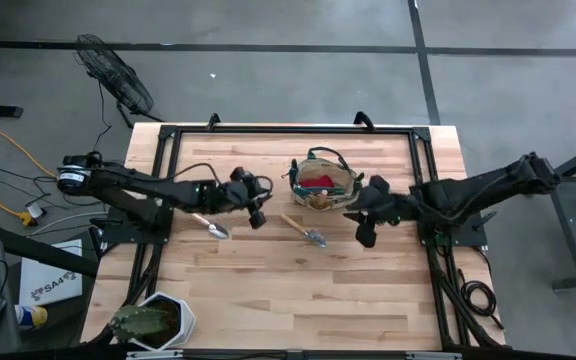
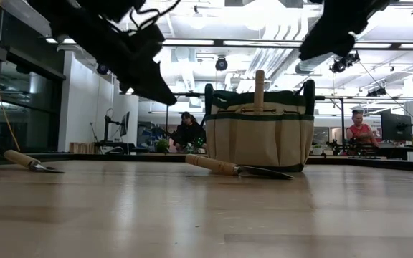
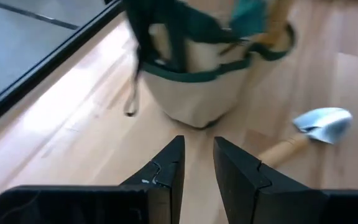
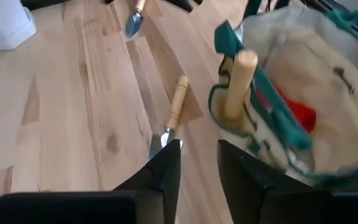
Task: Pick & Place Garden tools in Gardening bag
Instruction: Adjust the gardening bag
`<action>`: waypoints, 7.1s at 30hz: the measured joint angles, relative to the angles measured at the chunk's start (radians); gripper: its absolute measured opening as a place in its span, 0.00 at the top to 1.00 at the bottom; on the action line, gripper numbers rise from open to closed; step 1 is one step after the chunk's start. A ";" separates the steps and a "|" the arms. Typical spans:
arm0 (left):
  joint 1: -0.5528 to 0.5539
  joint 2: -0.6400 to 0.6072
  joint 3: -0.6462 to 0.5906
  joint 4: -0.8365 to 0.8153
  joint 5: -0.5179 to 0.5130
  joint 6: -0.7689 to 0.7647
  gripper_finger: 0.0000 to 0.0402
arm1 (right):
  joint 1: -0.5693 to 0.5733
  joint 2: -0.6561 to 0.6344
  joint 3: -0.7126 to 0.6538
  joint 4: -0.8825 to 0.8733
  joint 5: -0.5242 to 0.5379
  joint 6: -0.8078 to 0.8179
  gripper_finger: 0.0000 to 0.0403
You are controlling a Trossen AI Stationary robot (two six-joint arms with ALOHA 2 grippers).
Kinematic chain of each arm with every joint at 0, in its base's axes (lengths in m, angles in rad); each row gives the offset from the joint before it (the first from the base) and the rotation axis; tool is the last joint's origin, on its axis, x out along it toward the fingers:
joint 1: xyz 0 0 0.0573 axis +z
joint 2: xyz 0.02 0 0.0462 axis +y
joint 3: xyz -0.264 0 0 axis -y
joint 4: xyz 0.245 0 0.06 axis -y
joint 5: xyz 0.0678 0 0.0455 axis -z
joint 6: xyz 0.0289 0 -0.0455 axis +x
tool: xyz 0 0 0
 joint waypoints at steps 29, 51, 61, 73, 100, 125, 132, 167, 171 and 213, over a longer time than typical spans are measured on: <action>0.390 0.298 0.000 0.439 0.434 0.131 0.80 | 0.205 0.315 -0.376 0.696 0.489 0.516 0.99; 0.388 0.401 0.129 0.427 0.502 0.138 0.80 | 0.044 0.473 -0.375 0.726 0.556 0.697 0.99; 0.387 0.401 0.129 0.354 0.679 0.138 0.80 | -0.036 0.473 -0.375 0.725 0.542 0.668 0.99; 0.262 0.401 0.129 0.314 0.719 0.138 0.80 | -0.139 0.473 -0.375 0.728 0.477 0.563 0.99; 0.153 0.357 0.129 0.154 0.404 0.140 0.80 | -0.080 0.189 -0.375 0.478 0.348 0.512 0.99; 0.337 0.331 0.129 0.341 0.369 0.218 0.80 | 0.272 0.629 -0.317 1.301 0.512 0.180 0.99; 0.337 0.366 0.136 0.424 0.383 0.252 0.80 | 0.238 0.790 -0.160 1.323 0.516 0.017 0.99; 0.371 0.522 0.355 0.066 0.623 0.288 0.80 | 0.194 0.820 -0.120 1.120 0.625 0.174 0.99; 0.352 0.522 0.355 0.040 0.635 0.289 0.80 | 0.199 0.820 -0.120 1.115 0.648 0.174 0.99; 0.046 0.522 0.354 0.067 0.542 0.240 0.80 | 0.330 0.656 -0.120 0.336 0.711 0.855 0.99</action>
